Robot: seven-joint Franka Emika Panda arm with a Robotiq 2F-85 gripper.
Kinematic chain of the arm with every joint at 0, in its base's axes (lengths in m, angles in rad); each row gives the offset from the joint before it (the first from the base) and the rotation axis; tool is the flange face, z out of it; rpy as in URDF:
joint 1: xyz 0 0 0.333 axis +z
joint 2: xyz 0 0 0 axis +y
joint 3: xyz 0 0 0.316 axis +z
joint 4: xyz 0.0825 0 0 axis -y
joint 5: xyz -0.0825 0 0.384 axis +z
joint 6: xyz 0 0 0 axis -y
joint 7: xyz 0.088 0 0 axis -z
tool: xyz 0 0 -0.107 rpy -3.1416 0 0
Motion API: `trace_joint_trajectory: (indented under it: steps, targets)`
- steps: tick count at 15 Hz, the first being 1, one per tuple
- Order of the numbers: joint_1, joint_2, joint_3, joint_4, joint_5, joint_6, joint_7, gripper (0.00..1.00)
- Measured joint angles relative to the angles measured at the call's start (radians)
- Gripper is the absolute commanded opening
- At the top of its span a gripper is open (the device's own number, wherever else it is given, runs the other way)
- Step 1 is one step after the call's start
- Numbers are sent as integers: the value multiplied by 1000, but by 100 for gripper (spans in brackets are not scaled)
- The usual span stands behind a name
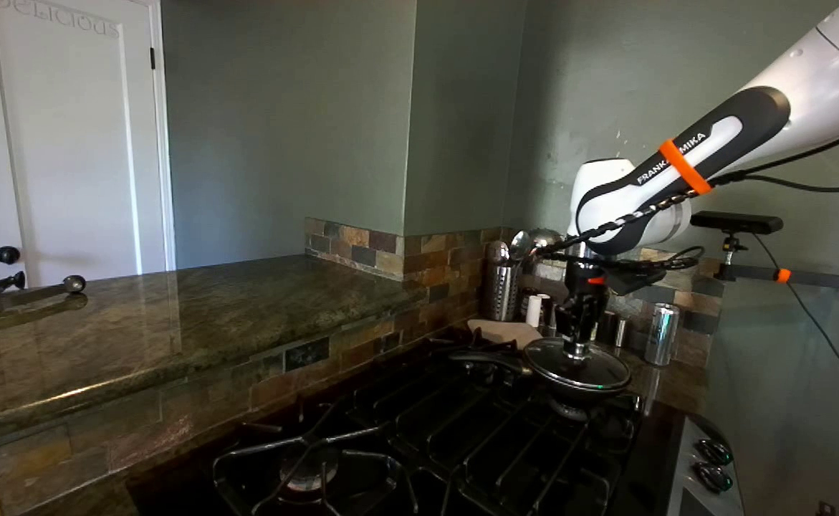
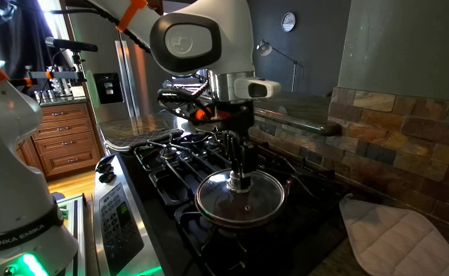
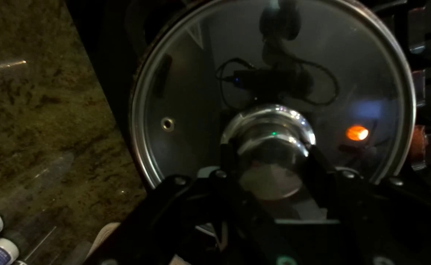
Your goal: Move the pan downwards and put the lid on it
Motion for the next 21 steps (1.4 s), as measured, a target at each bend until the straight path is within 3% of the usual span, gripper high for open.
trace_joint_trajectory:
  steps: [6,7,8,11,21]
  targets:
    - [2,3,0,0,0,0,0,23]
    - [2,3,0,0,0,0,0,73]
    - [2,4,0,0,0,0,0,74]
    - [2,5,0,4,0,0,0,96]
    - [2,-12,0,23,0,0,0,100]
